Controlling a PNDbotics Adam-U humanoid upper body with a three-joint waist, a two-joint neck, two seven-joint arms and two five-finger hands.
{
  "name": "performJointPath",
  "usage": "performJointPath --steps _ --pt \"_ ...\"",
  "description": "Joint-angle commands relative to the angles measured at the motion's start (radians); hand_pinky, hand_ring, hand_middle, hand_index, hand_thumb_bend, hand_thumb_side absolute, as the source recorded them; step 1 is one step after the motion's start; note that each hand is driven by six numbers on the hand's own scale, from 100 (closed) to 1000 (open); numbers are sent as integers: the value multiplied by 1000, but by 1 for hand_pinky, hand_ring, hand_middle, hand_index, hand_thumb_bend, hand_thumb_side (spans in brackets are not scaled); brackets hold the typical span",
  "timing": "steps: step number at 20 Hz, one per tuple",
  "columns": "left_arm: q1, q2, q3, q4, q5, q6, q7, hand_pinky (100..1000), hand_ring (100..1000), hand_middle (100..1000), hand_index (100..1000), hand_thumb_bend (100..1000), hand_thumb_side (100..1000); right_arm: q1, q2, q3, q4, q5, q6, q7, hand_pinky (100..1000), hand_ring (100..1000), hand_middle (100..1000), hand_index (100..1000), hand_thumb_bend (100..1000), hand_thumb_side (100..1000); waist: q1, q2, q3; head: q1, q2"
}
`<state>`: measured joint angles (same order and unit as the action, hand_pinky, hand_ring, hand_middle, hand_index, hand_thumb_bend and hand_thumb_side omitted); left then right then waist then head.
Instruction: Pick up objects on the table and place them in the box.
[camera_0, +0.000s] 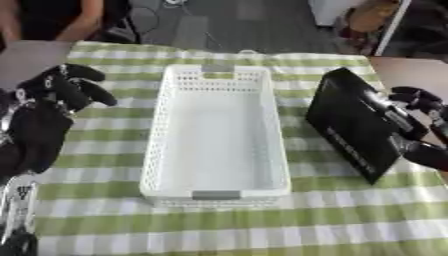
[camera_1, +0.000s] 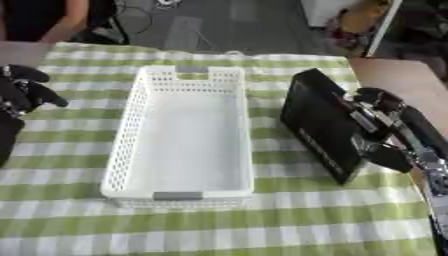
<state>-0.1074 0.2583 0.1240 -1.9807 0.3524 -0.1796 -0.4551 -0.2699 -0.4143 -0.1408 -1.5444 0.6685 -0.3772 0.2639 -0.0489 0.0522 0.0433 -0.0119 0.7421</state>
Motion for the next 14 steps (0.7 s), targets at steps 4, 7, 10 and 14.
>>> performJointPath --steps 4,7,10,14 --pt "-7 10 -1 -19 1 2 2 649 582 696 558 1000 916 -12 -49 12 -6 8 -22 10 800 939 908 883 181 502 2 -11 1 5 -9" --pt "-6 9 -1 -19 0 2 2 649 582 696 558 1000 917 -13 -55 20 -3 12 -30 13 797 937 907 881 180 495 1 -11 2 5 -9" --pt "-6 10 -1 -19 0 2 2 649 582 696 558 1000 917 -15 -58 27 0 16 -37 17 790 933 907 879 181 489 1 -11 3 4 -8" --pt "-6 9 -1 -19 0 3 2 649 582 696 558 1000 918 -17 -61 32 1 24 -44 18 783 928 907 876 180 485 1 -11 3 4 -8"
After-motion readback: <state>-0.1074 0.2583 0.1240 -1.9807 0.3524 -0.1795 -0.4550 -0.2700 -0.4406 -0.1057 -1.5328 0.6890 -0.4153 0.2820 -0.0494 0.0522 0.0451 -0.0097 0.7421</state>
